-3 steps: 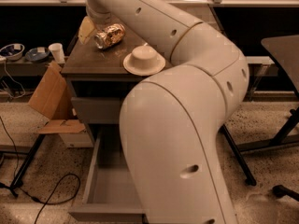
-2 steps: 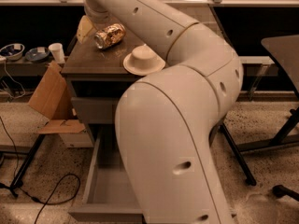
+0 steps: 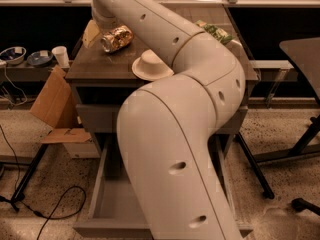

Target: Place orange can into bottom drawer

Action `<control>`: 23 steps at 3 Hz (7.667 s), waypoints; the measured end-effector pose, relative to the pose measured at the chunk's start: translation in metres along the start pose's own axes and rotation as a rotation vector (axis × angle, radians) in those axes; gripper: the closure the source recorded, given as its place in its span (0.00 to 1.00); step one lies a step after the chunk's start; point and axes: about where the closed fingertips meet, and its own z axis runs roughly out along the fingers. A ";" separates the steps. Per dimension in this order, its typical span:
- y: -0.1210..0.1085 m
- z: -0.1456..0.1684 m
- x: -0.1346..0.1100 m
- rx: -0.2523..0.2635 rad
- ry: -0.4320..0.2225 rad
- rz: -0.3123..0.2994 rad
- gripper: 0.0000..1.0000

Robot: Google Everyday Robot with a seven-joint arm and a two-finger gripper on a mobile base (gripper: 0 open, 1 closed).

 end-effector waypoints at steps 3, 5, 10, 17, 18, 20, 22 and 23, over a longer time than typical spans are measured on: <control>-0.015 0.049 -0.005 0.024 0.037 0.071 0.02; -0.017 0.062 0.003 0.020 0.076 0.068 0.47; -0.024 -0.042 0.014 -0.029 0.025 -0.062 1.00; 0.050 -0.184 0.230 -0.285 -0.179 -0.267 1.00; 0.073 -0.159 0.248 -0.359 -0.144 -0.338 1.00; 0.120 -0.091 0.281 -0.420 -0.091 -0.448 1.00; 0.158 -0.005 0.317 -0.384 0.049 -0.542 1.00; 0.174 0.036 0.329 -0.366 0.113 -0.581 1.00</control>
Offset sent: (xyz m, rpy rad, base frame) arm 0.0558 -0.0004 -0.0155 0.0317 0.0090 -0.0947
